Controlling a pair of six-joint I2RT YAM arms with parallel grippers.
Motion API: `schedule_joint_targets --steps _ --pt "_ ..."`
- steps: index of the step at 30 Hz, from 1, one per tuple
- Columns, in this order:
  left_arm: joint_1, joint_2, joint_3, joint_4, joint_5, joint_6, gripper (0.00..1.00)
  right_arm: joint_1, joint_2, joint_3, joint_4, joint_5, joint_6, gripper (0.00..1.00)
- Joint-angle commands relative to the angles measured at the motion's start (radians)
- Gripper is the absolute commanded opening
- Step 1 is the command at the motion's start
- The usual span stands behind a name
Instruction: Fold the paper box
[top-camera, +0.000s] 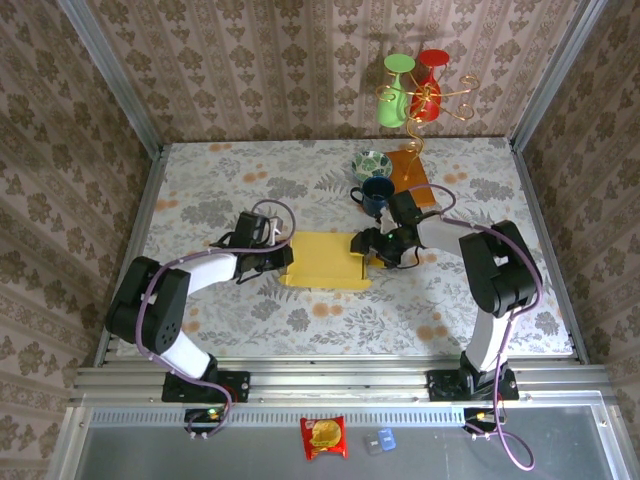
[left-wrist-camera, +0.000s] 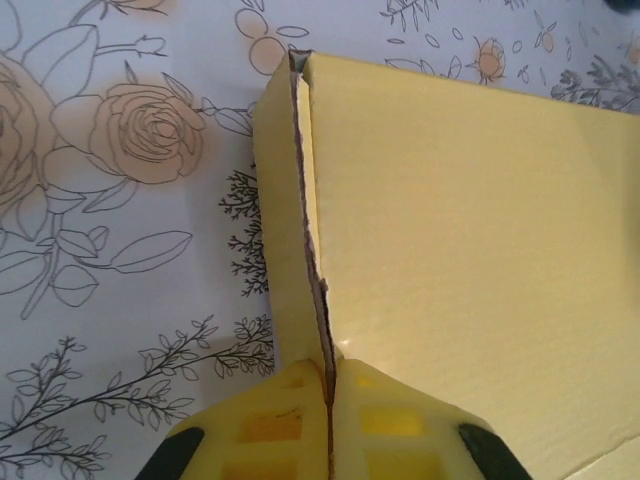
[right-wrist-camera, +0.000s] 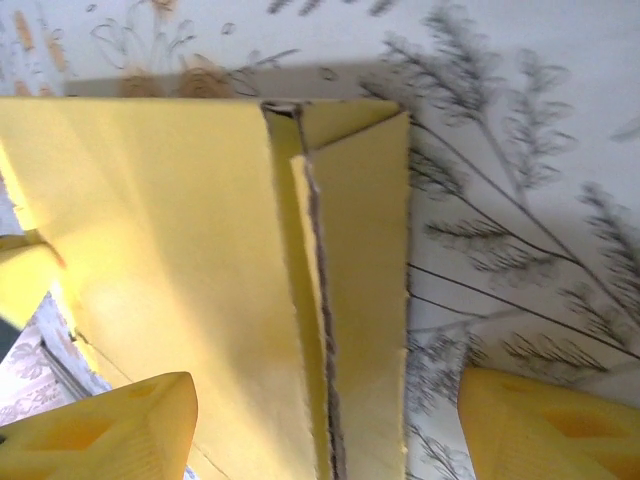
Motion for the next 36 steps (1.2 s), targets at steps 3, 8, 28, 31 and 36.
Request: schedule_joint_targets --steps 3,8,28,31,36 --pt "0.06 0.028 -0.048 -0.023 0.028 -0.019 0.06 0.013 0.042 -0.002 0.116 -0.13 0.005 0.71" --pt "0.099 0.041 -0.061 0.013 0.07 -0.034 0.06 0.041 0.077 0.021 0.189 -0.202 0.055 0.7" --pt "0.185 0.073 -0.07 0.162 0.214 -0.092 0.13 0.163 0.014 0.087 0.347 -0.189 0.297 0.61" --pt "0.179 0.063 -0.064 0.163 0.22 -0.098 0.15 0.162 0.007 0.092 0.363 -0.174 0.351 0.57" --pt "0.176 -0.039 -0.069 0.157 0.177 -0.104 0.31 0.153 -0.022 0.084 0.363 -0.156 0.456 0.44"
